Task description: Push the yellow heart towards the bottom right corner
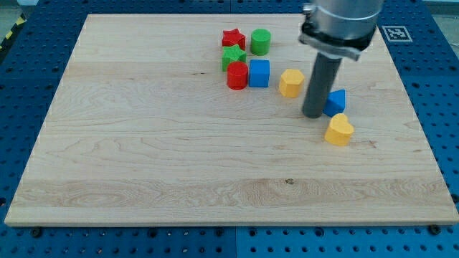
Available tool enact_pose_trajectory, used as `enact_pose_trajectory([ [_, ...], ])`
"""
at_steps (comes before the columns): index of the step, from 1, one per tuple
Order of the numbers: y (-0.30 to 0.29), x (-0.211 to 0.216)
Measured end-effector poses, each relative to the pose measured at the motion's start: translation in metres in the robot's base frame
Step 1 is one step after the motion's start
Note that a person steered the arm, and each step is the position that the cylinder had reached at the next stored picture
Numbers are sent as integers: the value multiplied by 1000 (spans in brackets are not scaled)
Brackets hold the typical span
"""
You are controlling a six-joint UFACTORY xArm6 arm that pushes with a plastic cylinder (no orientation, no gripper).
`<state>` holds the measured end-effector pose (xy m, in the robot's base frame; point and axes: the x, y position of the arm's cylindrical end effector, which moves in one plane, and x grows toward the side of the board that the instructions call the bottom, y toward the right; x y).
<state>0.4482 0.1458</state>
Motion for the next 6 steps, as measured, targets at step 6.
enact_pose_trajectory([
  [6,19,85],
])
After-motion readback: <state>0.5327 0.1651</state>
